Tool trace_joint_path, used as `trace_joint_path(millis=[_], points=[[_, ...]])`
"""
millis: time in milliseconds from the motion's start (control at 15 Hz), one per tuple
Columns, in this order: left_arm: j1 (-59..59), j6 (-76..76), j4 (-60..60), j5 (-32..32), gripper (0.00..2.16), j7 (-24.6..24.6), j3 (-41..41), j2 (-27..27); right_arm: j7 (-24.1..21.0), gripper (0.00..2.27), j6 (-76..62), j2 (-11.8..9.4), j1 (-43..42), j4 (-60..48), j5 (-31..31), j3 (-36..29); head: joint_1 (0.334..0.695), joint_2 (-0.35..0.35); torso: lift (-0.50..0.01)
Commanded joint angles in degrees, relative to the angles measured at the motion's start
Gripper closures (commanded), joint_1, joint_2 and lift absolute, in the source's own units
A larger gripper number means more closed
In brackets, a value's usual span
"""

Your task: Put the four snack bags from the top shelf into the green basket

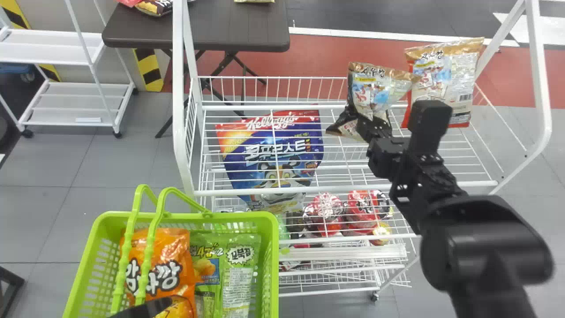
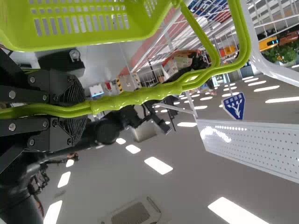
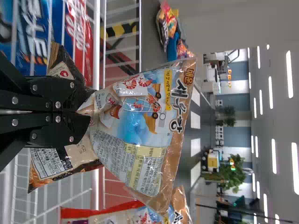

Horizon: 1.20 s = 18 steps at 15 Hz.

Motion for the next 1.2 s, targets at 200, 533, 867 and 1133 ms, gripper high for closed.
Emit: trace_joint_path(millis=[200, 533, 867, 1133], points=[[-0.6, 0.1, 0.6, -0.2, 2.15, 0.1, -0.1, 0.0, 3.0, 2.26, 18.3, -0.3, 16.4, -28.3, -9.0, -1.2, 0.695, -0.003, -0.001], [-0.7, 0.1, 0.8, -0.3, 2.15, 0.1, -0.1, -0.1, 8.4, 2.26, 28.9, -0.5, 24.0, -37.2, -21.9, -1.0, 0.695, 0.127, -0.001], [-0.9, 0.1, 1.1, -0.3, 2.15, 0.1, -0.2, -0.3, 10.9, 2.26, 35.7, -1.0, 24.8, -35.0, -27.4, 3.9, 0.695, 0.314, -0.001], [-1.0, 0.1, 1.0, -0.3, 2.15, 0.1, -0.3, -0.3, 10.7, 2.26, 37.3, -1.5, 20.0, -24.2, -25.7, 11.3, 0.695, 0.350, -0.001]])
